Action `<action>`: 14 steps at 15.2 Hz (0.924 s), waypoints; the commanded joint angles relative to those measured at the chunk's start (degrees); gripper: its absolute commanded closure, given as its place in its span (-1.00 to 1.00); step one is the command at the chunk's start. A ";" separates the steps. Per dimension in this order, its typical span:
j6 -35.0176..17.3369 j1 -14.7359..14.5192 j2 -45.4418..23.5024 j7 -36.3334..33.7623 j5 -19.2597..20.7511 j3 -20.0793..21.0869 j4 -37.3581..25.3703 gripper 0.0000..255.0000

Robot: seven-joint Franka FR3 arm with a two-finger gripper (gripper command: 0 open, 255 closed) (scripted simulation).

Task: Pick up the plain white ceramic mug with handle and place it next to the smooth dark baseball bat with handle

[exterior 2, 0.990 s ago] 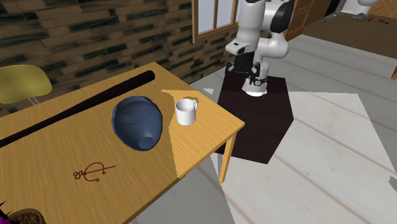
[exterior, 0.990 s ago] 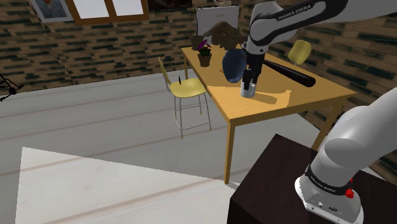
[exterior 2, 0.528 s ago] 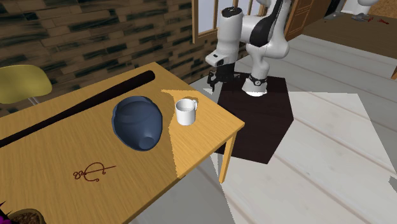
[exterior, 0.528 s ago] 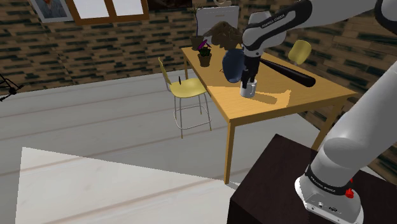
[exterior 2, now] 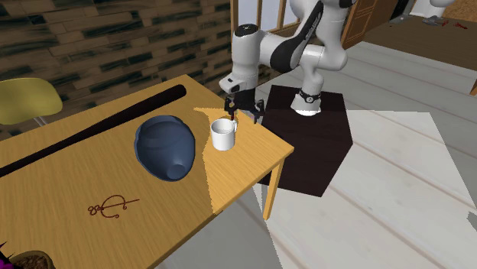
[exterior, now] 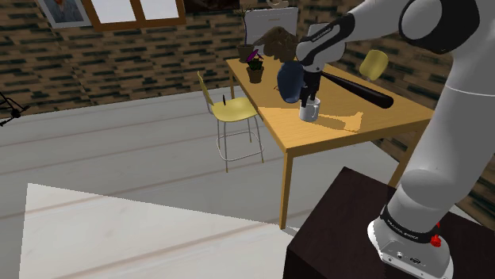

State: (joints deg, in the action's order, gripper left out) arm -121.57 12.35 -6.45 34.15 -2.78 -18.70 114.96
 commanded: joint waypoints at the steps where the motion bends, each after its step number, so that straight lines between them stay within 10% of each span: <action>1: -0.27 1.13 -4.49 2.21 -1.53 -0.49 -4.08 -1.00; 14: -5.23 2.46 -10.40 4.43 -3.86 -0.15 -4.79 -1.00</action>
State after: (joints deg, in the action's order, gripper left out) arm -126.75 14.81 -16.81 38.59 -6.63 -18.87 110.18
